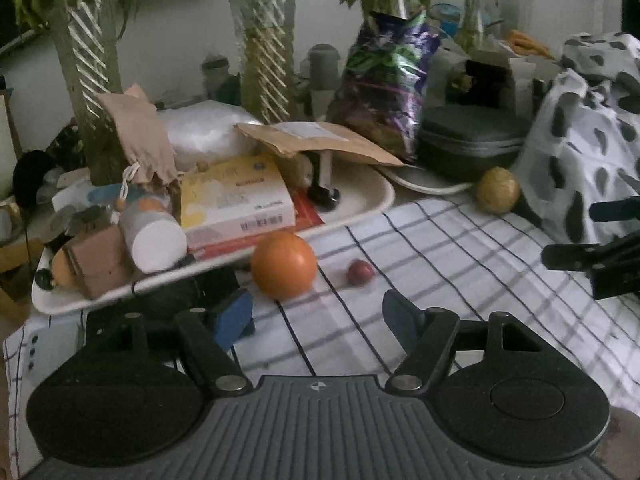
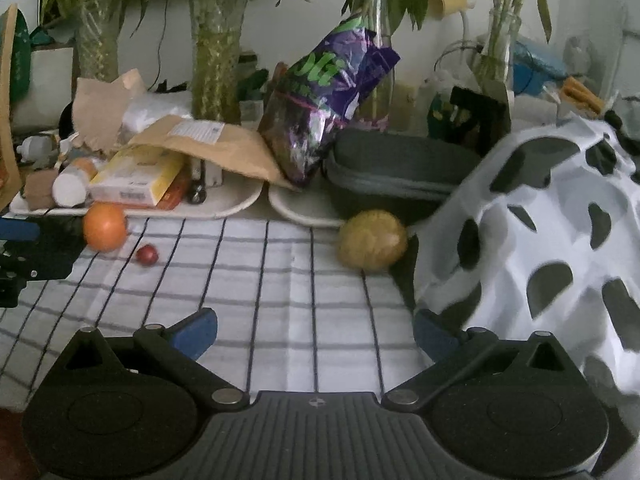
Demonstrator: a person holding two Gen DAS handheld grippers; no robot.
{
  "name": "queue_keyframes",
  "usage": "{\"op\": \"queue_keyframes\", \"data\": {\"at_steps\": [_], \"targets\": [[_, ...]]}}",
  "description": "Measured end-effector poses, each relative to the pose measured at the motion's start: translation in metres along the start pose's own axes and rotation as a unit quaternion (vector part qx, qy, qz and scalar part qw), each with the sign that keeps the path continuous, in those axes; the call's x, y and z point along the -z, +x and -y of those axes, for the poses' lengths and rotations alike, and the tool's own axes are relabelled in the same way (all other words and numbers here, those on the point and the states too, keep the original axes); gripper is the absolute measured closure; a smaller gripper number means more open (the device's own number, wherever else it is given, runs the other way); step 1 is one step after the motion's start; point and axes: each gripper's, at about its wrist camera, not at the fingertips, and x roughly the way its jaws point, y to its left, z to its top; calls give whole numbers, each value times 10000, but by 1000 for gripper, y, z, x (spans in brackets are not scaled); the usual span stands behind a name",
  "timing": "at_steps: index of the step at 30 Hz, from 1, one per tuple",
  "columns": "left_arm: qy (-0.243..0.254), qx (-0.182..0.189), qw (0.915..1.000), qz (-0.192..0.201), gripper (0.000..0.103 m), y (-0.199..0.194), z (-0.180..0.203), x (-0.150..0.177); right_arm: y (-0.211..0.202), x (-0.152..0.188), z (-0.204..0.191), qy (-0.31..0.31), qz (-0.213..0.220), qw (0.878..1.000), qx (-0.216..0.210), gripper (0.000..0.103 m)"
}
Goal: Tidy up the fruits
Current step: 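Move the left gripper to the orange and close on it, then grasp the yellow round fruit with the right gripper while the left gripper holds the orange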
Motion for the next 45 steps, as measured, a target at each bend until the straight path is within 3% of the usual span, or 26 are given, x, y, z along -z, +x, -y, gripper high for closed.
{"op": "queue_keyframes", "data": {"at_steps": [5, 9, 22, 25, 31, 33, 35, 45], "targets": [[139, -95, 9999, 13, 32, 25, -2, -4, 24, -5, 1, -123, 82, 9999, 11, 0], [118, -121, 9998, -44, 42, 43, -5, -5, 42, -6, 3, -84, 168, 9998, 102, 0], [-115, -225, 9997, -31, 46, 70, -22, -11, 79, -13, 9, -60, 523, 9978, 414, 1], [-168, -195, 9997, -30, 47, 74, -24, -12, 87, -15, 12, -32, 524, 9971, 549, 10], [-100, -310, 9995, 14, 53, 74, -21, -13, 104, -16, 21, 36, 485, 9948, 892, 17], [-125, -308, 9994, -7, 53, 75, -21, -13, 109, -15, 24, 51, 438, 9952, 875, 22], [-106, -307, 9995, -11, 53, 75, -21, -14, 113, -15, 27, 45, 376, 9965, 748, 36], [-9, -146, 9999, 80, 54, 63, -15, -24, 96, -22, 25, 37, 486, 9972, 563, 37]]}}
